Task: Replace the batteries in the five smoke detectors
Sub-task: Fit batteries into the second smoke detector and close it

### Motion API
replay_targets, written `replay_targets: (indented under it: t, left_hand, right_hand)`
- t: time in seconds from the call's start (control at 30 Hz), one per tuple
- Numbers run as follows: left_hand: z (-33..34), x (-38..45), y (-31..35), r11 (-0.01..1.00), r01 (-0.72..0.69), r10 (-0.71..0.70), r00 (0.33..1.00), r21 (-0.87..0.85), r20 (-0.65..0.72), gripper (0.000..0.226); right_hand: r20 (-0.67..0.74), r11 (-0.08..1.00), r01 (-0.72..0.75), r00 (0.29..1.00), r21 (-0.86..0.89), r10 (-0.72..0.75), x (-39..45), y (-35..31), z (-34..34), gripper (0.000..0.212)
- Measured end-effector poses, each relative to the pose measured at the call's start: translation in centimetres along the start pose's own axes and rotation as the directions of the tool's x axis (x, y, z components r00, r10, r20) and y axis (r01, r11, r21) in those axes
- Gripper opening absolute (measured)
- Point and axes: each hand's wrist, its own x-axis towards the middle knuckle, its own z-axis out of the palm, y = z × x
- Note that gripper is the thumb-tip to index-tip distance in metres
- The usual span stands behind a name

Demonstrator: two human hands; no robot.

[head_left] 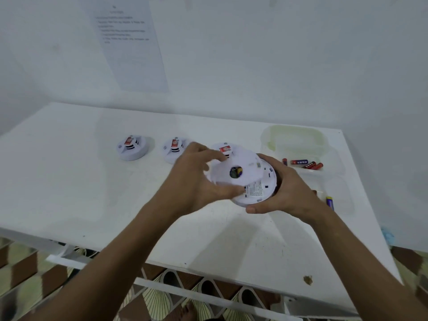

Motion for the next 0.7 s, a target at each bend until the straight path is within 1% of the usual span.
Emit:
replay_targets:
  t: [0.07,0.27,0.4,0.53,0.6,0.7]
  left_hand:
    - [-0.2,0.4,-0.4,0.999,-0.010,0.012,0.997,-0.033,0.072,0.065]
    - [-2.5,1.3,-2.3,0.993,0.030,-0.012,0.987,-0.114,0.158,0.055]
    - [-3.8,1.6,-4.2,0.989,0.083,-0.058,0.980,-0.123,0.189,0.070]
    - [-4.6,2.0,-5.9,0.988,0.099,-0.076,0.980,-0.119,0.184,0.075]
    - [-5.1,2.3,-6.5,0.988,0.090,-0.064,0.980,-0.129,0.190,0.070]
    - [-6.1,2.6,-7.5,0.983,0.071,-0.030,0.972,-0.169,0.234,0.056]
  right_hand:
    - [0.016,1.000,0.023,1.000,-0.004,-0.023,1.0,-0.6,1.3,0.094]
    - [0.024,0.999,0.044,0.999,-0.018,-0.044,3.4,-1.6,4.3,0.092]
    - [0.026,0.999,0.033,0.999,-0.043,-0.032,4.7,-1.9,5.6,0.094]
    - [0.013,0.998,0.030,0.999,-0.050,-0.029,6.1,-2.2,7.0,0.095]
    - [0.009,0.999,0.031,0.999,-0.042,-0.031,6.7,-2.3,7.6,0.092]
    - [-0.008,0.999,0.035,0.999,-0.036,-0.036,7.4,-2.5,8.5,0.089]
